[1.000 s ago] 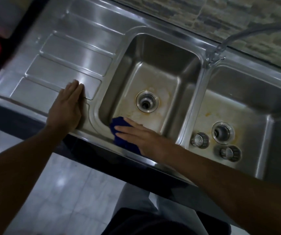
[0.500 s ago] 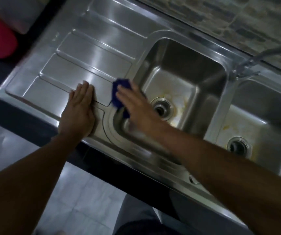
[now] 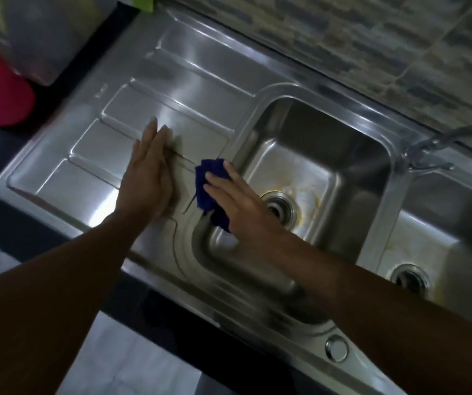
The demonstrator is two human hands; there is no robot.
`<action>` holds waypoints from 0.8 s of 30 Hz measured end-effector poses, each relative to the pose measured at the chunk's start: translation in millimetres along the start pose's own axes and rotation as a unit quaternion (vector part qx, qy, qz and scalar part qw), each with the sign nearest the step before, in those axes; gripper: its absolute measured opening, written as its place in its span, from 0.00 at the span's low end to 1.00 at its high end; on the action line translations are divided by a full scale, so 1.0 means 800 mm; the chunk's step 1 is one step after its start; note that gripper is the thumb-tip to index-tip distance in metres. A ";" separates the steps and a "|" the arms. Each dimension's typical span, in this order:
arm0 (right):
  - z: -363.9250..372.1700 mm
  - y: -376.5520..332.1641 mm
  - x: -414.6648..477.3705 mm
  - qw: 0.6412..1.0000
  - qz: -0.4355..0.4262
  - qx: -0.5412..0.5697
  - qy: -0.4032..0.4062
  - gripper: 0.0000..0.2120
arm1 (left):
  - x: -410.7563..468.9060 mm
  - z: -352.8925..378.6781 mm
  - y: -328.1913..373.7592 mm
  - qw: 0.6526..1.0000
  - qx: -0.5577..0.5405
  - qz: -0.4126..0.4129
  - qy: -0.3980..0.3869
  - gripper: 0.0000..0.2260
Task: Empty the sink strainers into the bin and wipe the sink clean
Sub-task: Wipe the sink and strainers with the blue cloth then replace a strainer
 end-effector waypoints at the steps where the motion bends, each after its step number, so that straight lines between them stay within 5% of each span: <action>1: -0.007 0.018 0.006 1.000 0.013 0.006 0.008 0.34 | 0.012 0.003 0.008 1.000 0.004 0.013 0.007 0.23; 9: -0.092 0.215 0.079 0.986 0.148 -0.075 0.031 0.29 | 0.056 0.059 0.055 0.981 0.164 0.102 -0.016 0.28; 14: -0.074 0.200 0.068 0.959 0.261 -0.019 0.113 0.31 | 0.058 0.061 0.053 0.977 0.188 0.102 -0.015 0.28; 18: -0.043 0.143 0.047 0.967 0.214 0.027 0.137 0.36 | 0.057 0.061 0.053 0.975 0.198 0.099 -0.013 0.28; 24: -0.099 0.224 0.046 0.968 0.216 0.050 0.117 0.29 | 0.053 0.058 0.059 0.974 0.200 0.106 -0.017 0.28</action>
Point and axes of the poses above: each hand's wrist, its own x-axis towards the middle knuckle, its own z-axis out of the palm, y = z × x, the point moved 9 cm from there along x, towards the middle knuckle, and after that the axes turned 8 degrees about -z, right-handed, at the moved point
